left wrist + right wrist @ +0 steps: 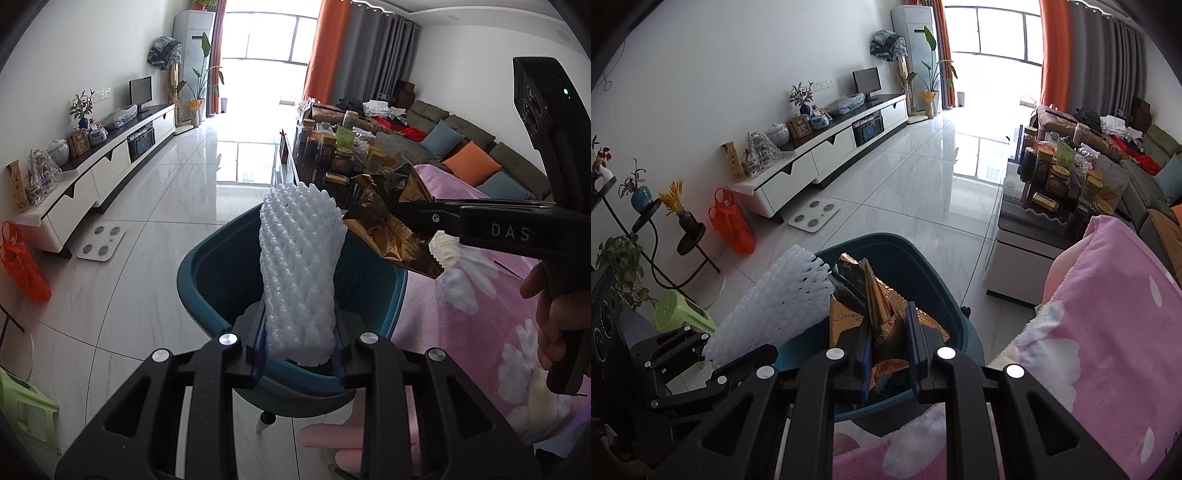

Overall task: Collect trash
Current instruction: 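Open both tools to drop the packet and foam net into the bin, then move both open tools back over the table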

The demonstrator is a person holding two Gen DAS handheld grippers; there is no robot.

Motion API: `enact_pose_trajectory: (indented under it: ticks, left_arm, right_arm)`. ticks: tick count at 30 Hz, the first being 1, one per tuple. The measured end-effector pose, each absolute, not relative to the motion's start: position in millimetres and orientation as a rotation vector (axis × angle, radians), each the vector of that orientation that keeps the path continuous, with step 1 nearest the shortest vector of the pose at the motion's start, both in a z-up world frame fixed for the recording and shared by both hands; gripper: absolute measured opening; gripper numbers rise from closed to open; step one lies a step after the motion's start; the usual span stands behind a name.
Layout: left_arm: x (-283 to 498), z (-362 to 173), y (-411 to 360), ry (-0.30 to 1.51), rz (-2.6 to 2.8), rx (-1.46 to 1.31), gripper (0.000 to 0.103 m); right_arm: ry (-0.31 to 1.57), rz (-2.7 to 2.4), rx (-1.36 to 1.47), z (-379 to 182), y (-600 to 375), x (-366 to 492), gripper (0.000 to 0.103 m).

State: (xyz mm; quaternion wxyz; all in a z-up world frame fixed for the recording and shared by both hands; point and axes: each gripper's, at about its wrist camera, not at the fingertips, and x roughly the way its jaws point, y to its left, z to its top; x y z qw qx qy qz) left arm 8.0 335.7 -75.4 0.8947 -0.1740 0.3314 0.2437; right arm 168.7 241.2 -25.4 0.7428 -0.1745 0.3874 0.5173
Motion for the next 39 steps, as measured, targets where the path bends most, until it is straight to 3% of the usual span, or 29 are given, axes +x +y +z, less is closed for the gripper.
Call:
enact_pose_trajectory:
  ticks: [7,13,17,23,39]
  left_arm:
    - [25.0,-99.0,342.3,0.742,0.491,-0.362,0.034]
    - [31.7,-103.8,342.8,0.754,0.504,-0.354,0.046]
    - [31.6,-104.5,340.7,0.760,0.505,-0.352,0.066]
    - [31.8,-100.5,339.3,0.742,0.517,-0.346,0.072]
    - [8.9,-62.0,334.0,0.628,0.566,-0.339,0.089]
  right_arm:
    - [0.884,1.108,-0.432,-41.5,253.7,170.6,0.020]
    - [0.891,1.103,-0.435,-46.7,253.1,172.2,0.032]
    - [0.902,1.100,-0.429,-48.7,255.5,172.3,0.045]
    - [0.897,1.104,-0.411,-45.7,254.6,174.1,0.045]
    - [0.841,1.096,-0.313,-22.1,224.2,179.7,0.059]
